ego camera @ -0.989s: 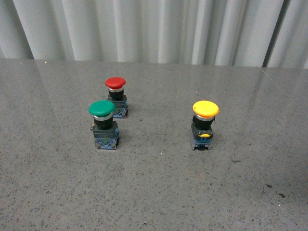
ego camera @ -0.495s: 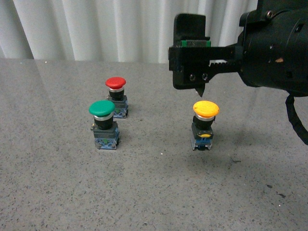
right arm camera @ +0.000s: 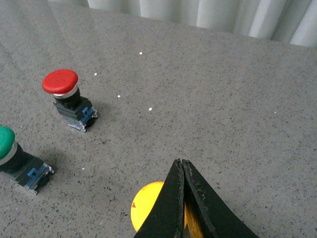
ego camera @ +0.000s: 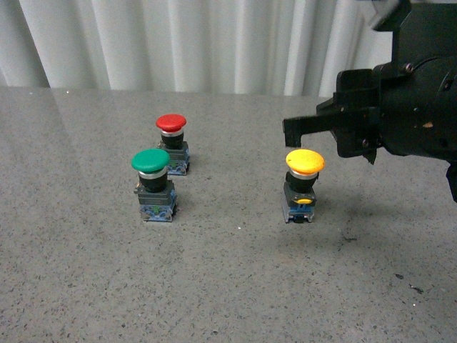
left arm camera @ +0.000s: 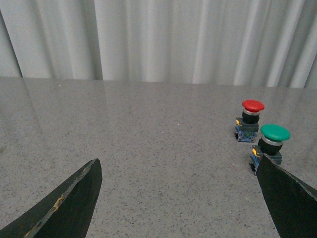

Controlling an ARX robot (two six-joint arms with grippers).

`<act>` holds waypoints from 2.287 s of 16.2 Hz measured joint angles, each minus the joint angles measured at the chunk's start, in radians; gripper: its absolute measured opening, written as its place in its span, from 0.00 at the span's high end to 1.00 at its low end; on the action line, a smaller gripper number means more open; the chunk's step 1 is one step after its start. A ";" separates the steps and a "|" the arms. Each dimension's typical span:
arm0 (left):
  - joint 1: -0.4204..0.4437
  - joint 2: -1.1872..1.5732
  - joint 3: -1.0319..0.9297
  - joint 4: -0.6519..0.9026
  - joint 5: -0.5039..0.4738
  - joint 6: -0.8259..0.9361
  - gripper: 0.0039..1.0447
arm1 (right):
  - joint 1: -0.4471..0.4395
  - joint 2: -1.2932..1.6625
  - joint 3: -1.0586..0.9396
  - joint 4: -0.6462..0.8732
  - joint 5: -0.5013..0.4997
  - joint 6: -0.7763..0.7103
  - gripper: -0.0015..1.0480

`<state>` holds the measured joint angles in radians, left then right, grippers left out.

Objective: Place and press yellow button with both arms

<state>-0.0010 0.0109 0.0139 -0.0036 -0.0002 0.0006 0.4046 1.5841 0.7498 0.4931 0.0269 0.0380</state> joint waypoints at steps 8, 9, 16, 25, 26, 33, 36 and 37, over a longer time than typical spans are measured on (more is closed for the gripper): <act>0.000 0.000 0.000 0.000 0.000 0.000 0.06 | 0.015 0.066 0.011 -0.011 0.011 -0.013 0.98; 0.000 0.000 0.000 0.000 0.000 0.000 0.06 | 0.016 0.068 0.013 -0.010 0.010 -0.013 0.98; 0.000 0.000 0.000 0.000 0.000 0.000 0.06 | 0.007 0.106 0.025 -0.022 0.019 -0.024 0.98; 0.000 0.000 0.000 0.000 0.000 0.000 0.06 | 0.008 0.089 -0.006 -0.014 -0.014 -0.030 0.98; 0.000 0.000 0.000 0.000 0.000 0.000 0.06 | 0.013 0.083 -0.018 -0.006 -0.019 -0.030 0.98; 0.000 0.000 0.000 0.000 0.000 0.000 0.06 | 0.027 0.106 -0.020 0.006 -0.011 -0.031 0.98; 0.000 0.000 0.000 0.000 0.000 0.000 0.06 | 0.028 0.109 -0.014 0.010 -0.003 -0.029 0.98; 0.000 0.000 0.000 0.000 0.000 0.000 0.06 | 0.029 0.109 -0.010 0.006 0.001 -0.025 0.98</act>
<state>-0.0010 0.0109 0.0139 -0.0040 -0.0002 0.0006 0.4332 1.6932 0.7403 0.4988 0.0277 0.0128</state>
